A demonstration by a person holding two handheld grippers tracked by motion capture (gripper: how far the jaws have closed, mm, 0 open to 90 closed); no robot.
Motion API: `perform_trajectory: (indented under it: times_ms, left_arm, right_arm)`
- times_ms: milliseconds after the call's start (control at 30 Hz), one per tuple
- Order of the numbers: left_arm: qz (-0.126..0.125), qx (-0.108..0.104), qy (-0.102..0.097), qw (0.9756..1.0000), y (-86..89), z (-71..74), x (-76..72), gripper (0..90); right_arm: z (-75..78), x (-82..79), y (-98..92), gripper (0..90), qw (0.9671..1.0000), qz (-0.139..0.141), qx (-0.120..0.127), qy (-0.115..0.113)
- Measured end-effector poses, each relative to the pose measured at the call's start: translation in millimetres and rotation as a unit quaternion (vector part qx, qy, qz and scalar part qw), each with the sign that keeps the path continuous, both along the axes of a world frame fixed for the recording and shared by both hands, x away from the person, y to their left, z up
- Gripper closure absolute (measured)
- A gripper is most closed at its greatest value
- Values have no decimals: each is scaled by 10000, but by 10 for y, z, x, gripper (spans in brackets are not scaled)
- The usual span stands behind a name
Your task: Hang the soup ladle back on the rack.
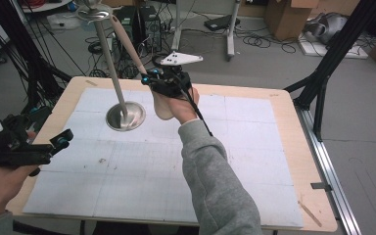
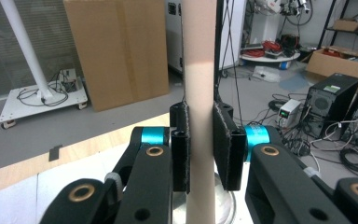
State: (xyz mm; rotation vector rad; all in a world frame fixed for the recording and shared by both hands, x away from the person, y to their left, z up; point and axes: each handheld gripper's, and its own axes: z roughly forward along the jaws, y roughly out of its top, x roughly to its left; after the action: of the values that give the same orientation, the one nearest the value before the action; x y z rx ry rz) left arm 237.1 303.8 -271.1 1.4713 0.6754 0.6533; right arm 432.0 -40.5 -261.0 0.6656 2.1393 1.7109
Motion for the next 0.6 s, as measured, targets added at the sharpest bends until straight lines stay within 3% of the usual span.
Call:
perform_trajectory:
  times_ms: [600]
  left_arm:
    - [22,-63,-30,10000,54,19,-41,29]
  right_arm:
    - [-106,158,312,784,9997,-22,-189,169]
